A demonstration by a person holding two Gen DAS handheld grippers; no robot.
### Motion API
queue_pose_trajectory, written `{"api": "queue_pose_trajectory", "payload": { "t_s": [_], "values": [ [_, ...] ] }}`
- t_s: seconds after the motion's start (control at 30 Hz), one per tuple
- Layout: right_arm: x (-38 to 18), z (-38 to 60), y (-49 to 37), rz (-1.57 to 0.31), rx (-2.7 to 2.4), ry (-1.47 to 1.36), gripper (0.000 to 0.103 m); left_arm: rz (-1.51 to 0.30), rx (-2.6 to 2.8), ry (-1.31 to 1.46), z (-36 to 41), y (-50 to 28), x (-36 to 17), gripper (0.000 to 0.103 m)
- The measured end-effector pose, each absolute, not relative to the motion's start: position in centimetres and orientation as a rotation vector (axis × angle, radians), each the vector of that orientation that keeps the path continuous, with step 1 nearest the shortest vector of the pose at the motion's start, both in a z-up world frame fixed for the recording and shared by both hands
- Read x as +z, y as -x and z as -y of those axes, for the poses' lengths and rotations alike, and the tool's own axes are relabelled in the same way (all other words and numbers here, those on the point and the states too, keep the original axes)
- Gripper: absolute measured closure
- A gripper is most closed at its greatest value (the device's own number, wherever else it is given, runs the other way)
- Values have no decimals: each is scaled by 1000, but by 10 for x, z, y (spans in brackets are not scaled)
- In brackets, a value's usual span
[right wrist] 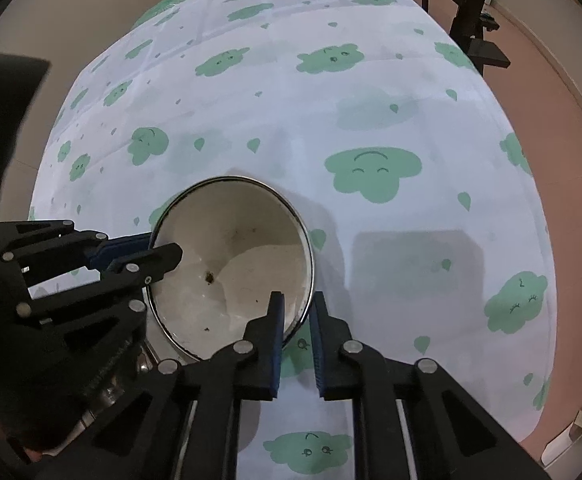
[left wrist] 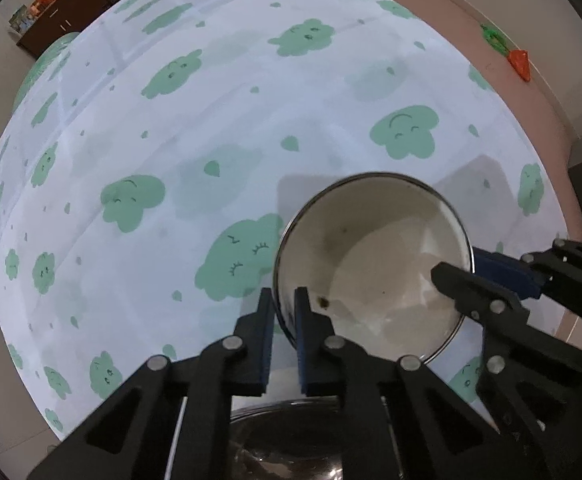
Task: Organize plates and bowls
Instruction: 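Close the left gripper on the white enamel bowl rim while the right gripper grips it too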
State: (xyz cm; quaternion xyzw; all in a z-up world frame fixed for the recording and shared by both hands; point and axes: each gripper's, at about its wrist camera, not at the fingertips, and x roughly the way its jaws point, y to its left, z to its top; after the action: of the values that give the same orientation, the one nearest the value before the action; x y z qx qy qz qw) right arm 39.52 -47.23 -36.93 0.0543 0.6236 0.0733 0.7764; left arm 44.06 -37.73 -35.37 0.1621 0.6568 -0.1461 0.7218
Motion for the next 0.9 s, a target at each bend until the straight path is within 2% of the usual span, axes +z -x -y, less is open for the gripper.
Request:
{"api": "queue_pose_trajectory", "payload": {
  "t_s": [0.9],
  "values": [
    [-325, 468, -396, -1271, 148, -104, 90, -1391, -332, -319, 370, -439, -311, 96]
  ]
}}
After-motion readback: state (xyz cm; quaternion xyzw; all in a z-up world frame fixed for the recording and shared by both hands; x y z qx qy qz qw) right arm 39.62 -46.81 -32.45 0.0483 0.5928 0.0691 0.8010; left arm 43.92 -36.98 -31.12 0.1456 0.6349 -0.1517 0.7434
